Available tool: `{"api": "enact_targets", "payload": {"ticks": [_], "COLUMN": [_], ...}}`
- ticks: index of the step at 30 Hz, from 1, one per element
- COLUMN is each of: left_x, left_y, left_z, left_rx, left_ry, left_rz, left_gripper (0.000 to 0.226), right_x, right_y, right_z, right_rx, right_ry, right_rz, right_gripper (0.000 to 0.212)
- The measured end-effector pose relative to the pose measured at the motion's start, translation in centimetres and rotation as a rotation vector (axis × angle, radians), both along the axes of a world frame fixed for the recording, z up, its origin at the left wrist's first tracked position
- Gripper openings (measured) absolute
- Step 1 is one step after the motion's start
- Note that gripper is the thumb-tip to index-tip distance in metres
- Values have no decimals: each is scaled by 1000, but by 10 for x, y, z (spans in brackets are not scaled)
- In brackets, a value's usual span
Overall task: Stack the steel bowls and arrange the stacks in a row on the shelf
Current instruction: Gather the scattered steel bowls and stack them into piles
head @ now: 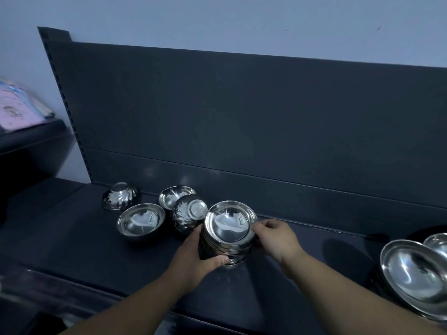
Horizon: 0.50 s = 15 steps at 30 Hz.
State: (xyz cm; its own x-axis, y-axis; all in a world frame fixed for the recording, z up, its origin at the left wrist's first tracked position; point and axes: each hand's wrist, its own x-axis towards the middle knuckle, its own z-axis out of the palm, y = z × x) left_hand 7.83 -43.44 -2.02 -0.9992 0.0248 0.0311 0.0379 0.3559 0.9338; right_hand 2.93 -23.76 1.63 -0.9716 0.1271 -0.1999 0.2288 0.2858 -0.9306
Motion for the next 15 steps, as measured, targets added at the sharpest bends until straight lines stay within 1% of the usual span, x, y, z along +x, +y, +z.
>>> {"api": "enact_targets", "payload": {"ticks": [4, 9, 12, 15], "left_x": [2, 3, 3, 5], "left_y": [0, -2, -4, -5], "left_z": [-5, -2, -3, -2], "left_rx": [-5, -55, -18, 66], "left_ry": [7, 24, 10, -3], "left_rz": [-4, -13, -25, -30], "left_gripper": [85, 93, 87, 93], "right_x": [2, 2, 6, 15], "right_y": [1, 0, 0, 2], "right_z": [-5, -4, -3, -5], "right_rx": [-35, -56, -52, -70], "right_ry": [10, 21, 9, -55], "right_rz": [-4, 5, 0, -7], "right_gripper": [25, 22, 34, 44]}}
